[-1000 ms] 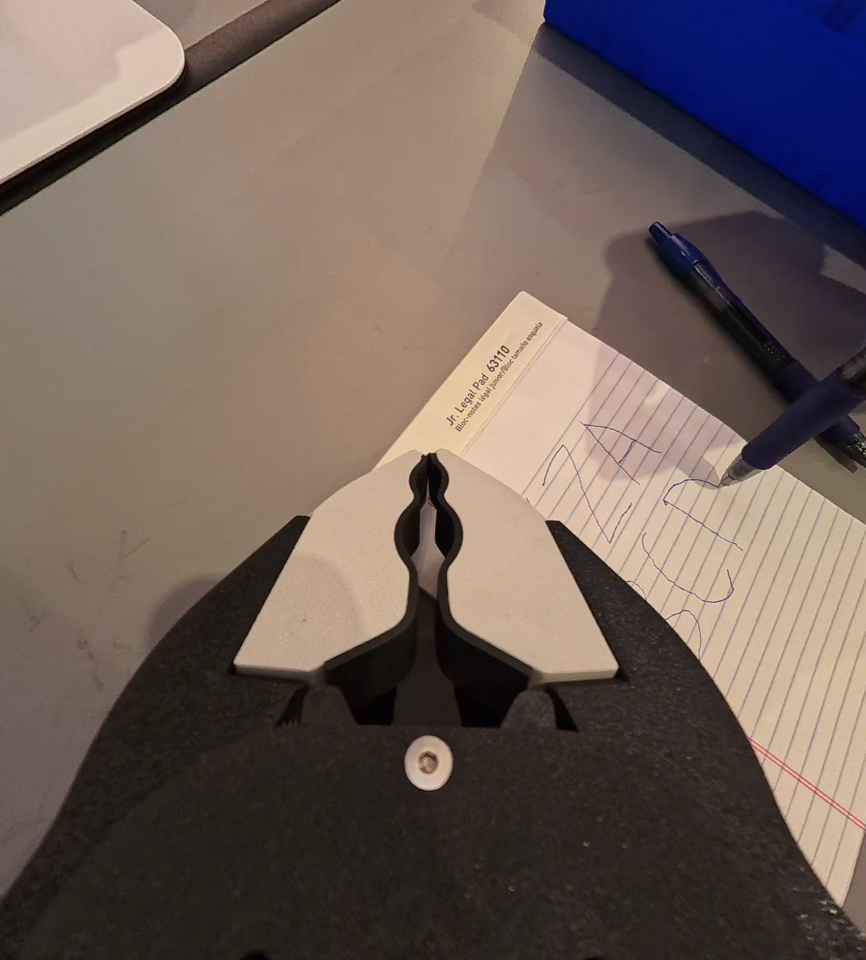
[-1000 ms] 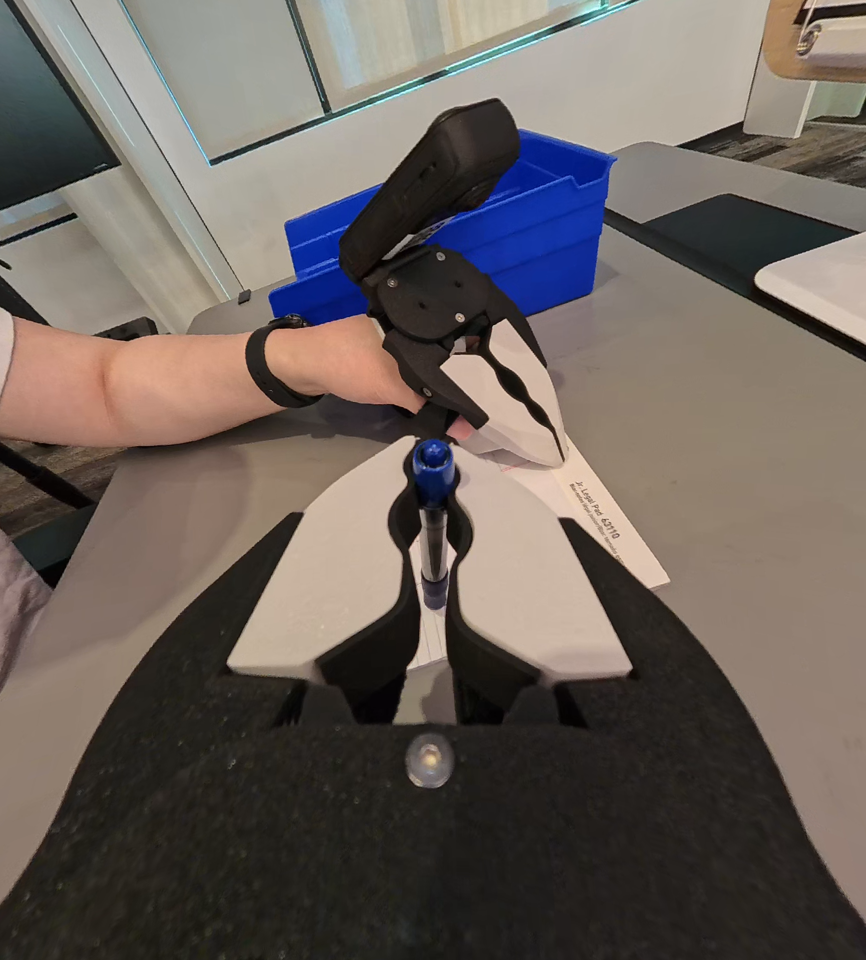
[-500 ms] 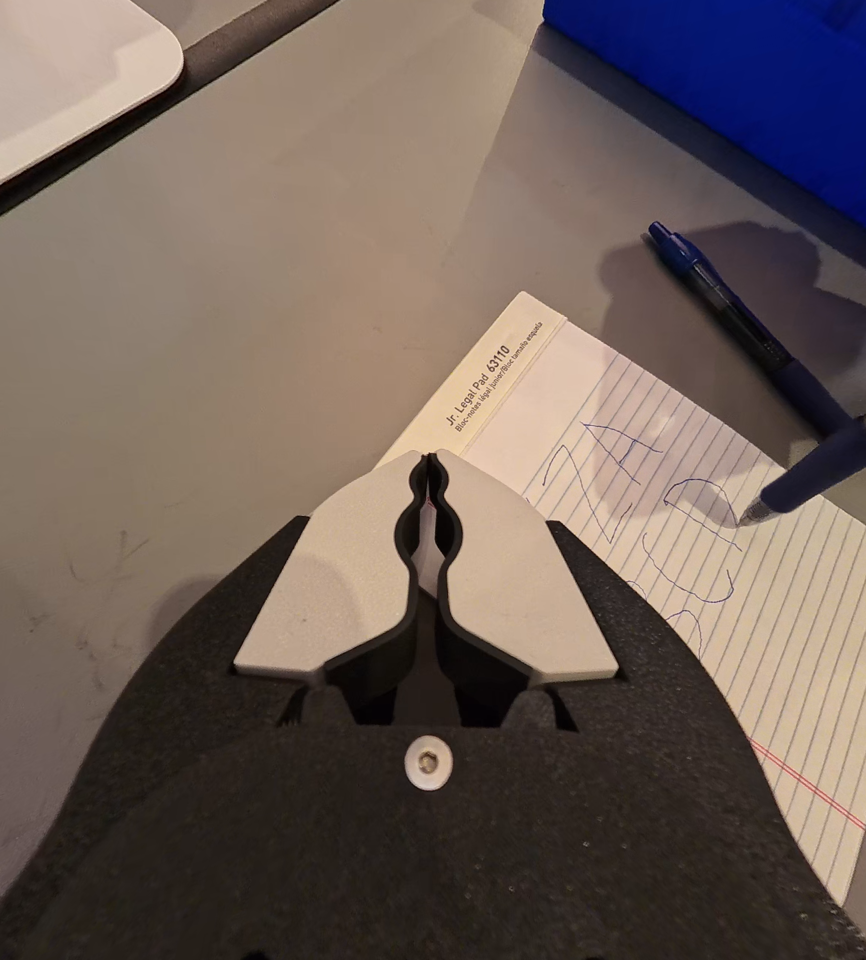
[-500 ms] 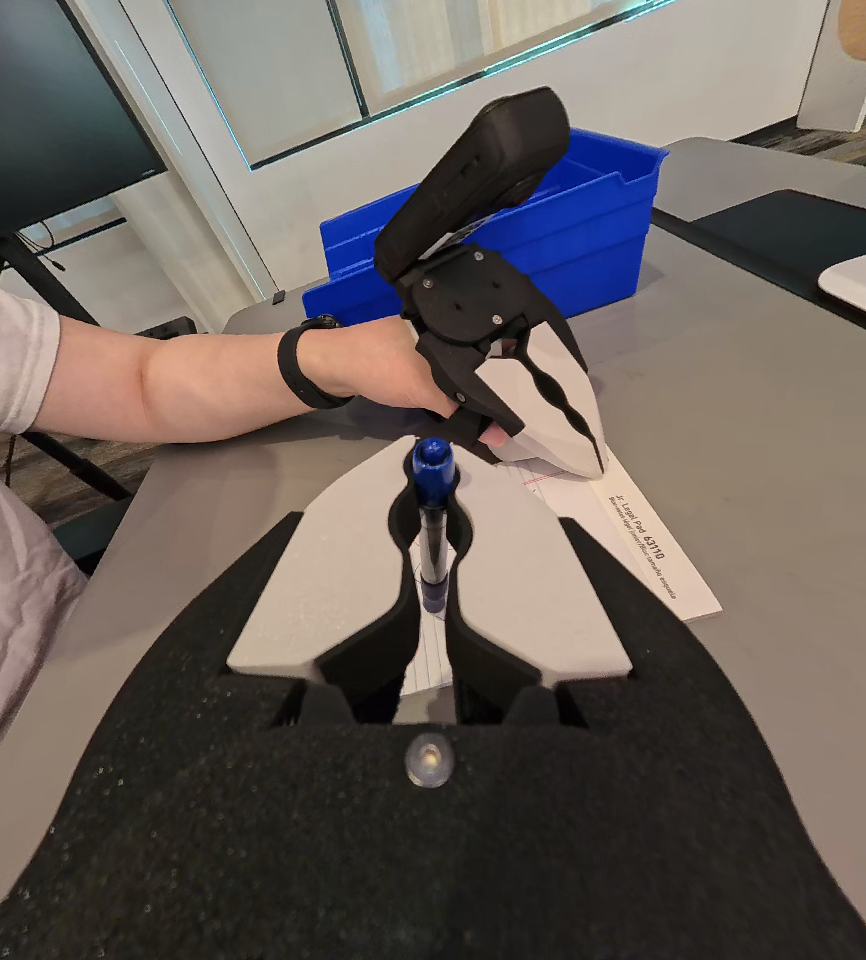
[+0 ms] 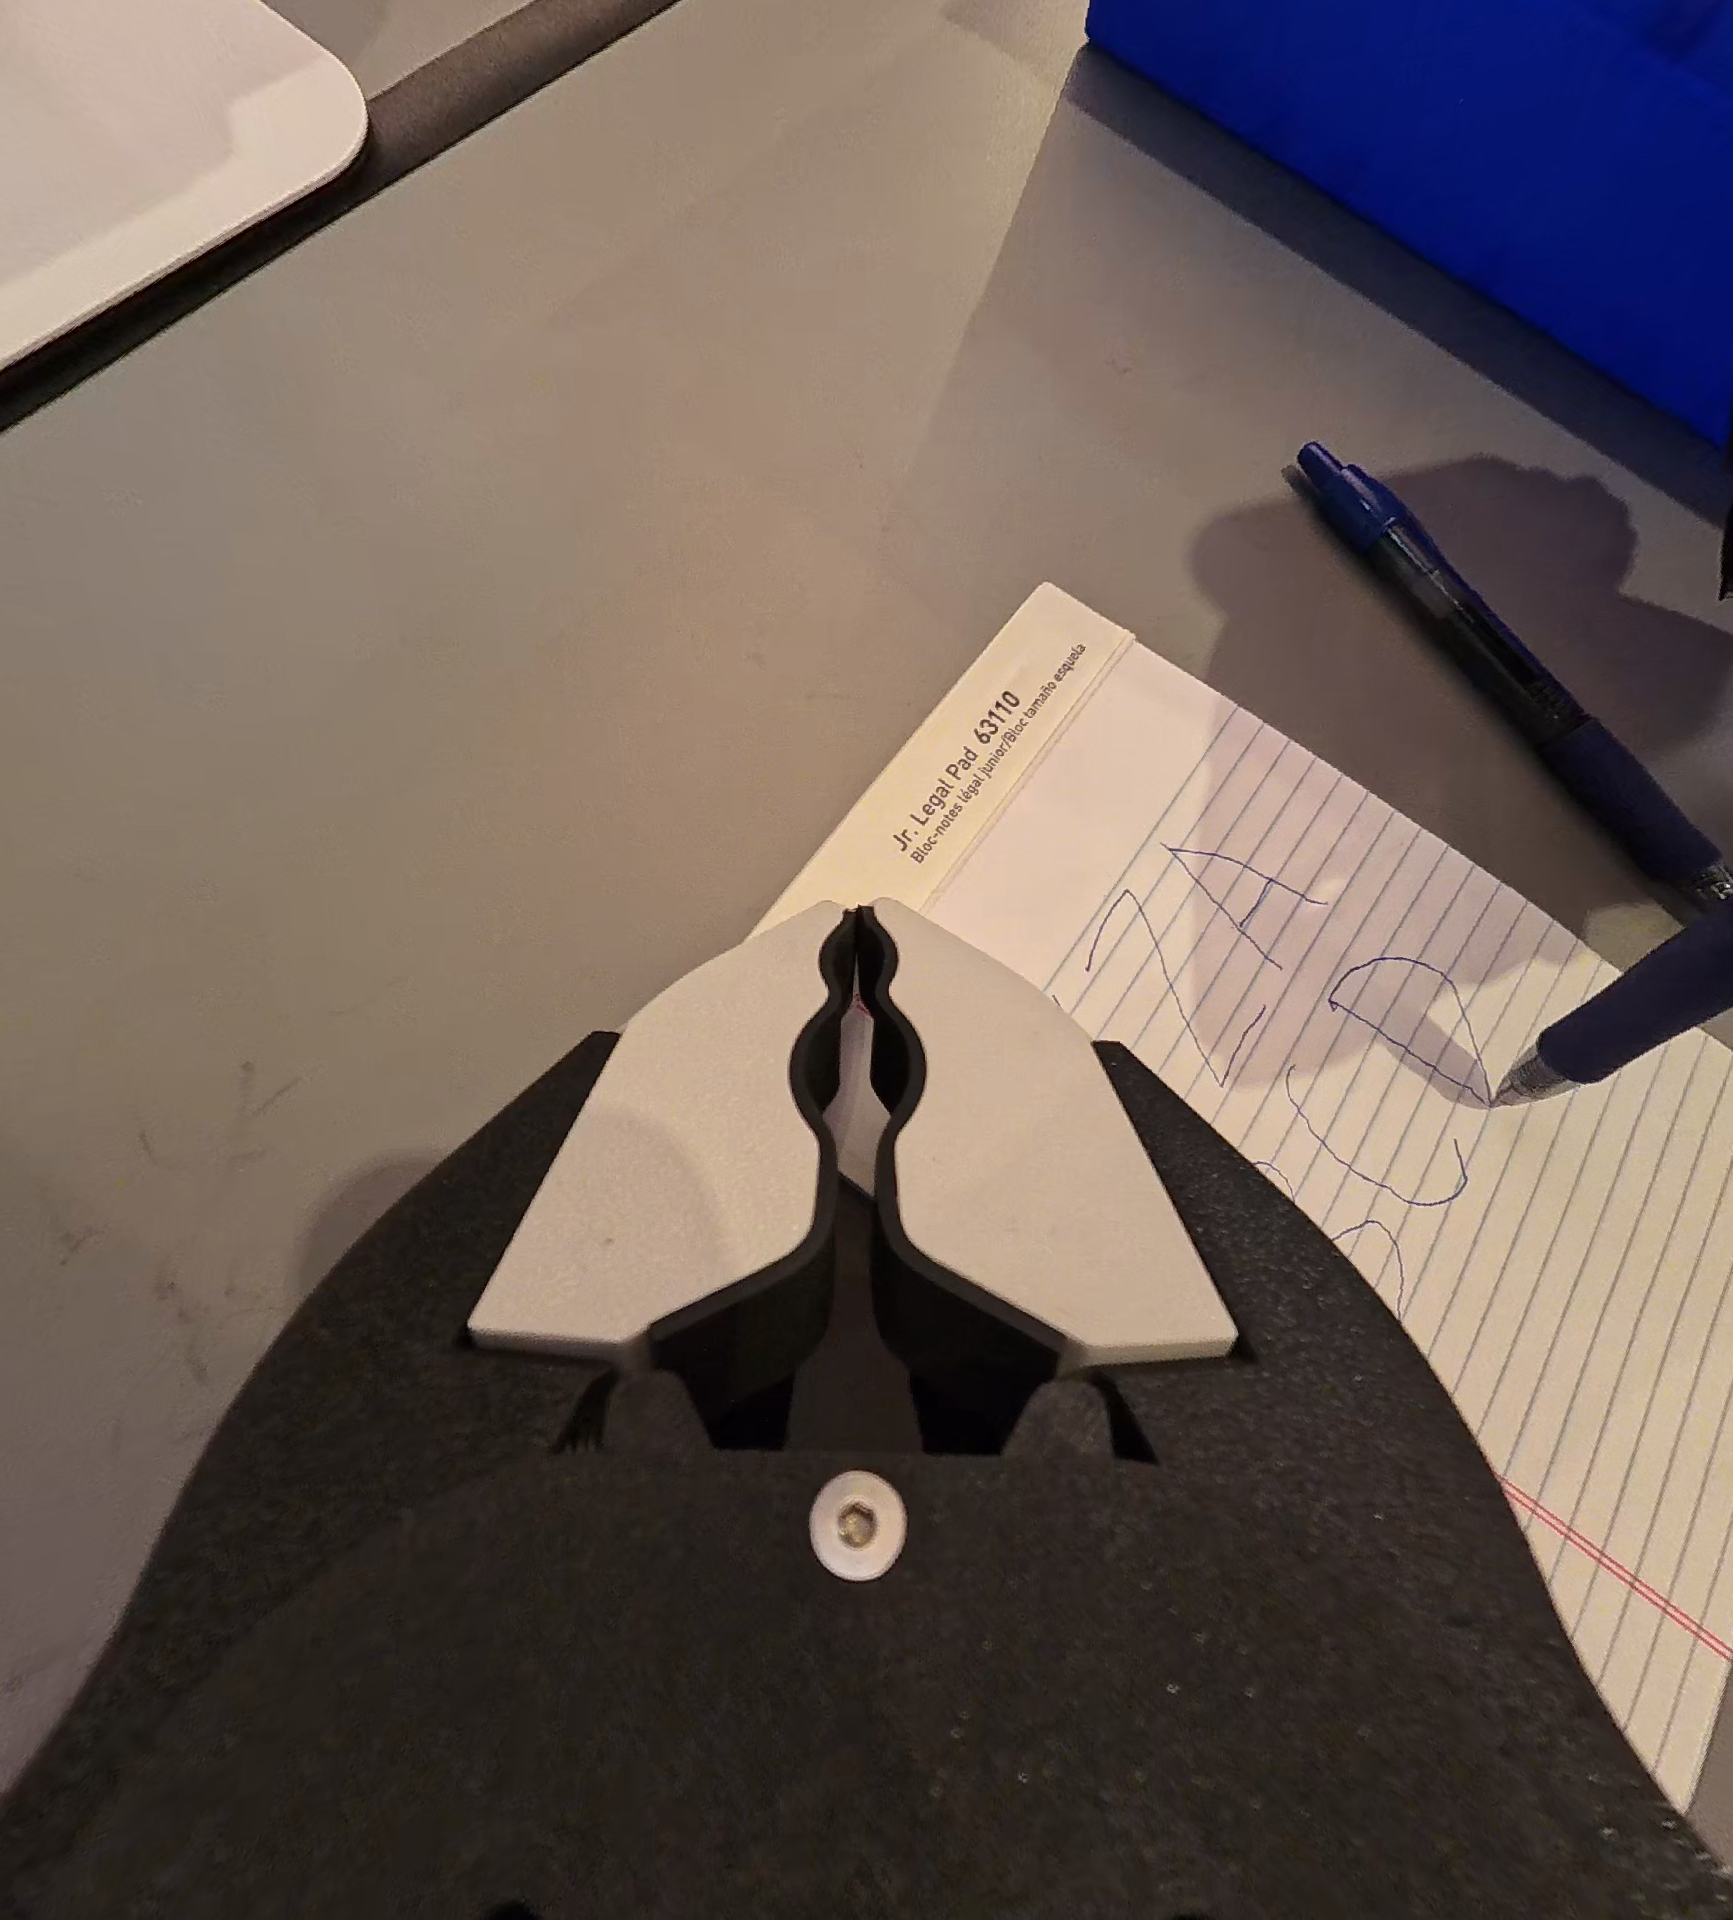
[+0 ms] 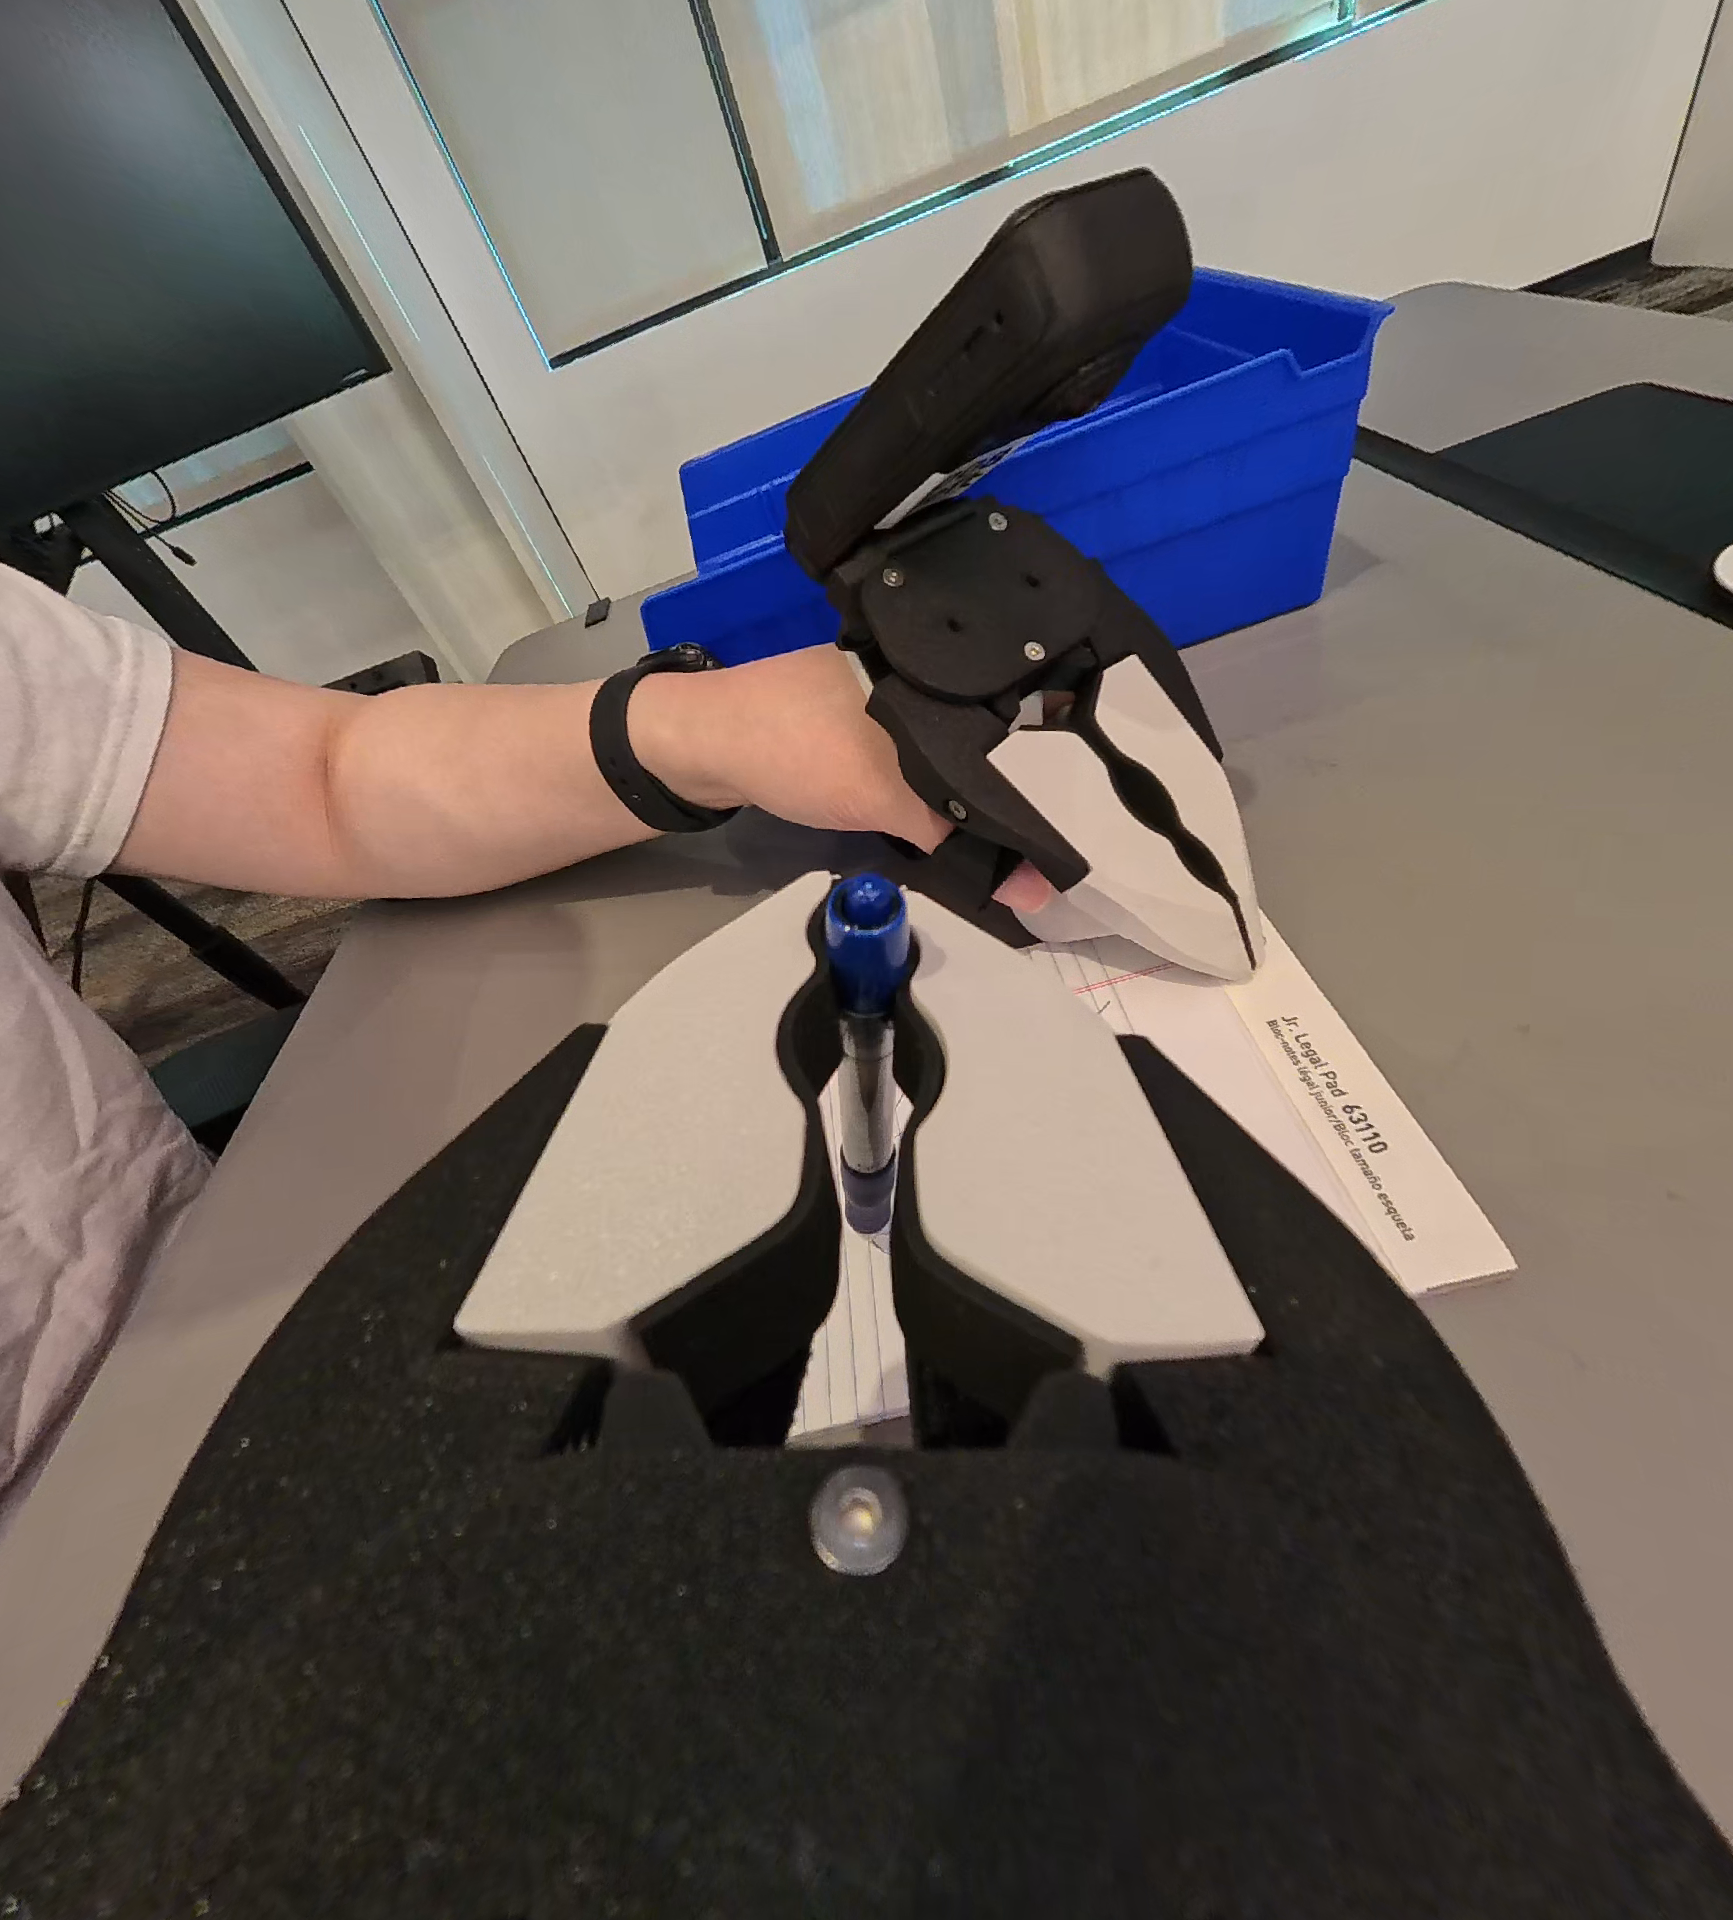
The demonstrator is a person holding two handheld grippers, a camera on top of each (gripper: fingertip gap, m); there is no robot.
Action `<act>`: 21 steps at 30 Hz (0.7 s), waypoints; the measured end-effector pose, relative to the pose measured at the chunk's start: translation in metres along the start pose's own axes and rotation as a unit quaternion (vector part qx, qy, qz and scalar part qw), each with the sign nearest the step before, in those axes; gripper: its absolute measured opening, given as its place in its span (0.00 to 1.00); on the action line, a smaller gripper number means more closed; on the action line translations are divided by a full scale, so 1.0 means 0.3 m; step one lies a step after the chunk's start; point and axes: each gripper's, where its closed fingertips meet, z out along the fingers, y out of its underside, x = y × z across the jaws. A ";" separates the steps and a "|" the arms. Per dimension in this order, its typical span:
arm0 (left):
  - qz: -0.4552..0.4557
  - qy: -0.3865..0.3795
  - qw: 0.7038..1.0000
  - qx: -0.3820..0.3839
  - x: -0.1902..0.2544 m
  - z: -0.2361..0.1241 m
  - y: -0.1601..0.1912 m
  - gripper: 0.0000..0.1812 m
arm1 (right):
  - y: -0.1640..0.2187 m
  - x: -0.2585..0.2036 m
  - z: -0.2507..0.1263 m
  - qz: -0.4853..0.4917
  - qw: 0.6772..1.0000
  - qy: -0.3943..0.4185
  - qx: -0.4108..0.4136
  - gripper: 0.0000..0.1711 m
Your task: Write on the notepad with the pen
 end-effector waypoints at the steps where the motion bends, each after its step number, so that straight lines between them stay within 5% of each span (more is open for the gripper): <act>1: 0.000 0.000 1.000 0.000 0.000 0.000 0.000 0.00 | 0.000 0.000 0.000 -0.001 1.000 0.000 0.000 0.03; 6: 0.000 0.000 1.000 0.000 0.000 0.000 0.000 0.00 | -0.021 -0.011 -0.010 -0.012 1.000 -0.004 0.014 0.03; 12: 0.000 0.000 1.000 0.000 -0.001 0.000 0.000 0.00 | -0.180 -0.036 -0.117 -0.054 0.989 0.019 0.140 0.02; 21: 0.001 -0.001 1.000 0.001 -0.001 0.001 0.001 0.00 | -0.171 0.043 -0.142 -0.031 0.985 0.078 0.150 0.03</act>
